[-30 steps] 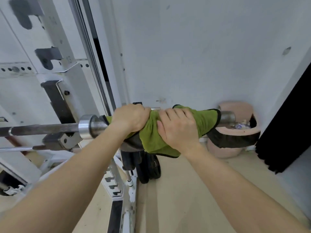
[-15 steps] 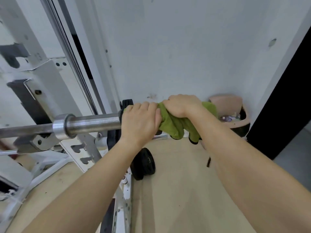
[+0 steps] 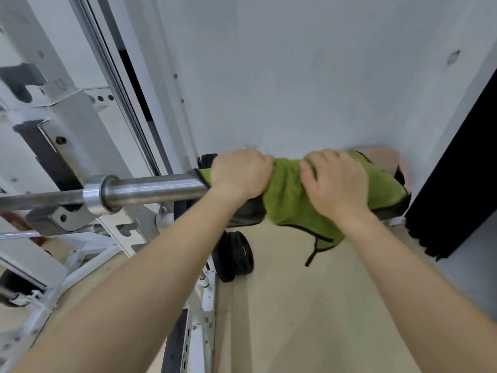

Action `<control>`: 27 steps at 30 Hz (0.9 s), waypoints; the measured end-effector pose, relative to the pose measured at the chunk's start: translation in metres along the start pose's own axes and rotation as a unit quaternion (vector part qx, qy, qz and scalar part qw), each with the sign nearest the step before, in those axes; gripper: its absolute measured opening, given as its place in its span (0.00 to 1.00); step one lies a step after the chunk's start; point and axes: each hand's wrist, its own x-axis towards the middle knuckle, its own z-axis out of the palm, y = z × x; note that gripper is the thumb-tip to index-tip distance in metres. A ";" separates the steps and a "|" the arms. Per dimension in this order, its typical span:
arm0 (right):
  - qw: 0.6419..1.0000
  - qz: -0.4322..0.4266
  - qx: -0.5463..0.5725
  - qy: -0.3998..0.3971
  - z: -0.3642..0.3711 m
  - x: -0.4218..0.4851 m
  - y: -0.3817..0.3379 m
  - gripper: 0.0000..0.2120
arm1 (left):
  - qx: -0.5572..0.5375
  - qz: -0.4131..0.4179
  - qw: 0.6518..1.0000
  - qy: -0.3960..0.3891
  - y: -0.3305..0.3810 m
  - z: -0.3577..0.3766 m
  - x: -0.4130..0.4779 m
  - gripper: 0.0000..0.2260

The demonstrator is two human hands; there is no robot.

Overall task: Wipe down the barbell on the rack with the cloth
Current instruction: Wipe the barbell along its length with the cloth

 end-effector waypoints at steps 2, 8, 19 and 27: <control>0.970 0.094 0.222 -0.020 0.001 0.003 0.015 0.14 | 0.012 0.044 0.997 0.067 0.029 0.000 0.001 0.12; 0.805 0.344 0.462 0.141 0.008 -0.032 -0.032 0.15 | -0.072 0.005 0.980 0.187 0.043 0.028 -0.001 0.15; 0.766 0.344 0.513 0.179 0.012 -0.053 -0.021 0.12 | -0.050 0.002 0.970 0.238 0.046 0.034 0.003 0.15; 0.776 0.346 0.499 0.172 0.007 -0.045 -0.024 0.18 | -0.047 -0.013 0.972 0.229 0.047 0.034 0.004 0.16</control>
